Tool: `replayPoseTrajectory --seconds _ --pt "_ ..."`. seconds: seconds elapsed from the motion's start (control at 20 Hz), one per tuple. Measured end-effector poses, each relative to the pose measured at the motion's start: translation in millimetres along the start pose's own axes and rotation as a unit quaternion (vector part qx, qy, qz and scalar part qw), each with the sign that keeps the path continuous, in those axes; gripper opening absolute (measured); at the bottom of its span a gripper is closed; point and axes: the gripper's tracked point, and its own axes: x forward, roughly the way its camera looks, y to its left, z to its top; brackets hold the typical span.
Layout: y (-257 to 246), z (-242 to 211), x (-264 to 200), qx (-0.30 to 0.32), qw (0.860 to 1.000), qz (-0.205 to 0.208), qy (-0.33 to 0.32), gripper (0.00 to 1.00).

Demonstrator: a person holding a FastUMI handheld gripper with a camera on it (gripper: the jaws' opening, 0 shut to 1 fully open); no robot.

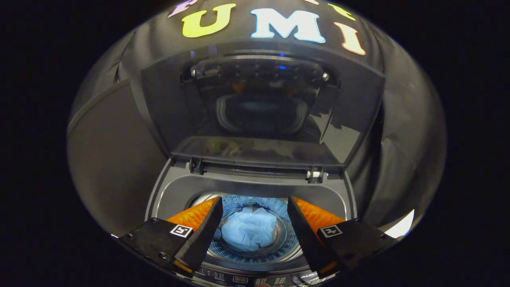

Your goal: Put the clothes into the washing machine and then close the washing machine lid.

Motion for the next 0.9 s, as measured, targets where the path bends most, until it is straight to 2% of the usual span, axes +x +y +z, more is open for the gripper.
replayPoseTrajectory --seconds 0.55,0.7,0.9 --pt "-16 149 -88 0.009 0.990 -0.007 -0.139 1.00" --pt "-13 185 -91 0.002 0.987 0.000 -0.159 0.99" --pt "-2 222 -74 -0.004 0.988 0.006 -0.152 1.00"
